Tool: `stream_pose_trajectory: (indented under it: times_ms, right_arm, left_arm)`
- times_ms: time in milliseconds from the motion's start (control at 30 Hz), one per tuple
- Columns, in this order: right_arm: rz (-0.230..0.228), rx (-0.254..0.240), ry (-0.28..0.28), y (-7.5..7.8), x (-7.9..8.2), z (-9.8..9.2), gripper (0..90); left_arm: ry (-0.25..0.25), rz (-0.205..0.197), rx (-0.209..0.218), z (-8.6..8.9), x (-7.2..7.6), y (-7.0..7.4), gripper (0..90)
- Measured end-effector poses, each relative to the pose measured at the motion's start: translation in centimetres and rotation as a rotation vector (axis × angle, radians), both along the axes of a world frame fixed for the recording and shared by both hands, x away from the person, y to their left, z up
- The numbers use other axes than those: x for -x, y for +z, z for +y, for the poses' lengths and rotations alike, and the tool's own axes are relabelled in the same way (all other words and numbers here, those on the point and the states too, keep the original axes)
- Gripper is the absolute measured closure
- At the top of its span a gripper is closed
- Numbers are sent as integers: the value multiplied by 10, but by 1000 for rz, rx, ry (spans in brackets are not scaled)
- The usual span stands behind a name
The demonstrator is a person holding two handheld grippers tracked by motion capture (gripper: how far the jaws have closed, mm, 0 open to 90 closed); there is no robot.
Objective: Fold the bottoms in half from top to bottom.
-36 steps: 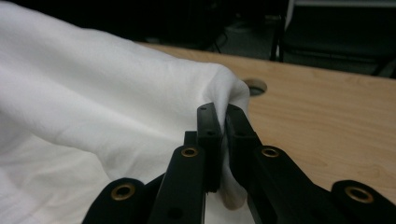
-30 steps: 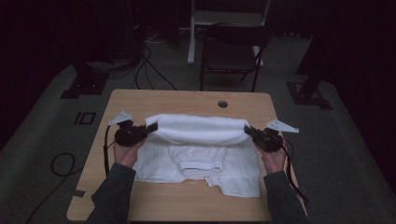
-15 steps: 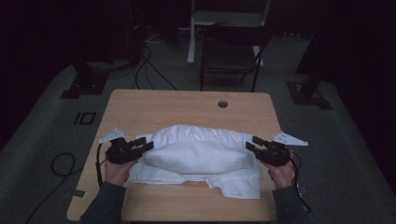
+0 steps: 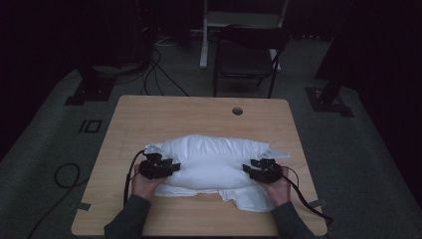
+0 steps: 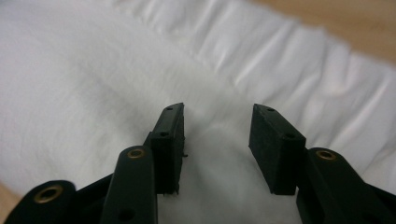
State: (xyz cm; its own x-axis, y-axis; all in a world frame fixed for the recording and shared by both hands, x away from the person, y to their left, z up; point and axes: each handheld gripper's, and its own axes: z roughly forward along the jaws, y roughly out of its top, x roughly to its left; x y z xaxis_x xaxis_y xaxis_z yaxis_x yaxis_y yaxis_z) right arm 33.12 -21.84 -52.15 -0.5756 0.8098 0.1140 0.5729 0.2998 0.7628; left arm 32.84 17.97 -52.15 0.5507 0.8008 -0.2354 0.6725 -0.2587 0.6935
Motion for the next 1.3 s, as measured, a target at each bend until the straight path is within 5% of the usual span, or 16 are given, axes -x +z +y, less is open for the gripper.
stream_pose_trajectory:
  times_ms: [100,367,700,833,933,1133,1300]
  right_arm:
    - [20,38,7,-9,13,-1,539]
    - [70,86,-10,-25,30,-14,532]
    - [107,66,-14,-22,28,-18,497]
    - [49,18,-23,-8,23,-21,464]
    - [-2,-24,-32,7,16,-20,430]
    - [-70,-68,-40,28,2,-11,394]
    - [-80,-78,-33,31,-7,-1,372]
  left_arm:
    - [3,5,-39,1,13,-12,544]
    - [28,0,0,16,36,-19,514]
    - [131,-114,52,45,44,15,376]
    - [141,-198,110,43,36,48,353]
    - [143,-222,134,35,27,60,348]
    - [109,-219,128,12,15,62,349]
    - [91,-192,126,-5,7,55,348]
